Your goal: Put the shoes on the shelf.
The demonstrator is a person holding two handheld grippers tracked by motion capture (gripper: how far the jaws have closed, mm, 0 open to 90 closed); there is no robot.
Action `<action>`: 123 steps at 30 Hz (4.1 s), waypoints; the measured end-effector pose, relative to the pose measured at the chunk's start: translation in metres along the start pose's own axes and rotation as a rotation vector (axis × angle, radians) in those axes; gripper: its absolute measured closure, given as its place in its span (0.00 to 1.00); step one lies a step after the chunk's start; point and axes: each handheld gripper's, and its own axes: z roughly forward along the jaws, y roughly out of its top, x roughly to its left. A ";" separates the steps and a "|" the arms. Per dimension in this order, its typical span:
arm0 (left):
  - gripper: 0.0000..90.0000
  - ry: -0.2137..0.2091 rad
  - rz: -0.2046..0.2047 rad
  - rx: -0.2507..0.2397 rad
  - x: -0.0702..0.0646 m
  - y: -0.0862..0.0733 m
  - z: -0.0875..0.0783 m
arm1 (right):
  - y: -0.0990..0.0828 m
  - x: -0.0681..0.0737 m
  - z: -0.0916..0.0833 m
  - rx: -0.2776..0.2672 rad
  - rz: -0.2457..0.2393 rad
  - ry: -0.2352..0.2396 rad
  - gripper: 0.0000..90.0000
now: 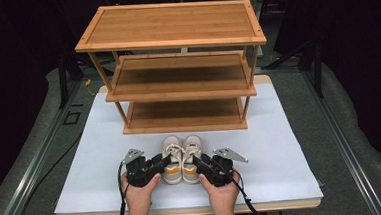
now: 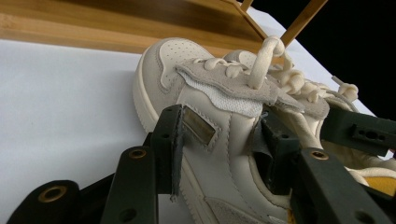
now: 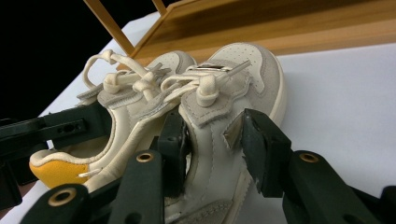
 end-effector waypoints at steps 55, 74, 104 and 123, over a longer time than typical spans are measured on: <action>0.64 -0.043 0.037 -0.070 -0.036 0.087 -0.043 | 0.084 0.039 -0.042 -0.095 -0.023 0.048 0.68; 0.64 -0.040 0.061 -0.095 -0.045 0.108 -0.055 | 0.106 0.052 -0.051 -0.110 -0.050 0.051 0.68; 0.64 -0.048 0.097 -0.103 -0.051 0.136 -0.048 | 0.131 0.051 -0.053 -0.139 -0.063 0.048 0.68; 0.64 -0.052 0.093 -0.115 -0.048 0.170 -0.032 | 0.168 0.047 -0.039 -0.143 -0.073 0.042 0.68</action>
